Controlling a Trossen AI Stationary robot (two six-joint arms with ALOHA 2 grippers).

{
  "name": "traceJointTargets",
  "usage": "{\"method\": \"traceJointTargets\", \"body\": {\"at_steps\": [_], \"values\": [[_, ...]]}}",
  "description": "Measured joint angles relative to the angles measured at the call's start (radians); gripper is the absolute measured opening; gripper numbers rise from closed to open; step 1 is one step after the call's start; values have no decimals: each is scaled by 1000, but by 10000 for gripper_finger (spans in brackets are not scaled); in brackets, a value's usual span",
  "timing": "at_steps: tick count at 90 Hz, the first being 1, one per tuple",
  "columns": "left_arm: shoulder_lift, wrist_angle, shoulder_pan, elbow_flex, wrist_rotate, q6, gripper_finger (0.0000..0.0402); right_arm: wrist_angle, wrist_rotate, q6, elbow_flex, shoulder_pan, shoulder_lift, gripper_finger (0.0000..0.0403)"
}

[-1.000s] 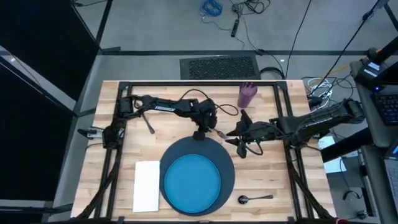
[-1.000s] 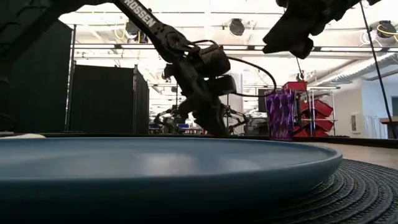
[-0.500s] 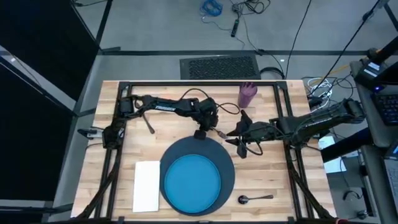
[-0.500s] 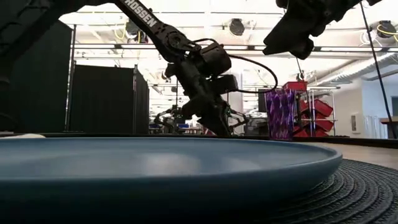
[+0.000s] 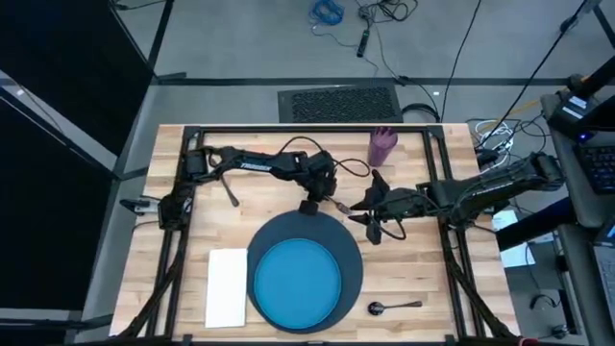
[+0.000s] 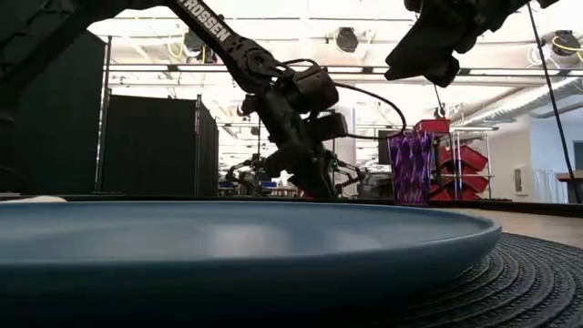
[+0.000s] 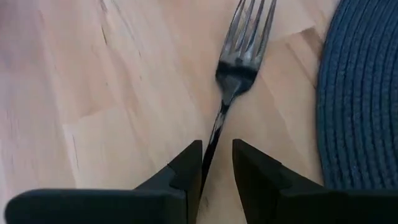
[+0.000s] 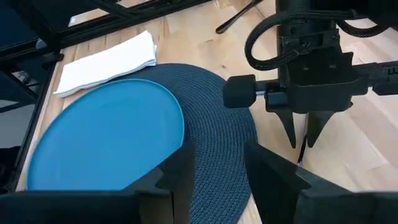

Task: Set table place
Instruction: Put the black fork on the white napkin

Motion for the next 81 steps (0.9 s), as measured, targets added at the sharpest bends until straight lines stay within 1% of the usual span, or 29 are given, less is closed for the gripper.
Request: {"method": "traceJointTargets", "body": {"at_steps": [28, 35, 43, 48, 67, 81], "values": [[16, -12, 5, 1, 3, -26, 72, 8, 0, 0, 0, 0, 0, 126], [16, -17, 4, 2, -8, -25, 58, 9, -1, 0, 0, 0, 0, 126], [16, -18, -2, 2, -34, -23, 21, 8, -1, 0, 0, 0, 0, 126], [16, -23, -3, 4, -42, -25, 8, 9, -1, 0, 0, 0, 0, 126], [18, -45, -15, 24, -60, -27, 2, 9, -1, 0, 0, 0, 0, 126], [9, -146, -30, 86, -121, -27, 1, 10, -3, 0, 0, 0, 0, 126]]}}
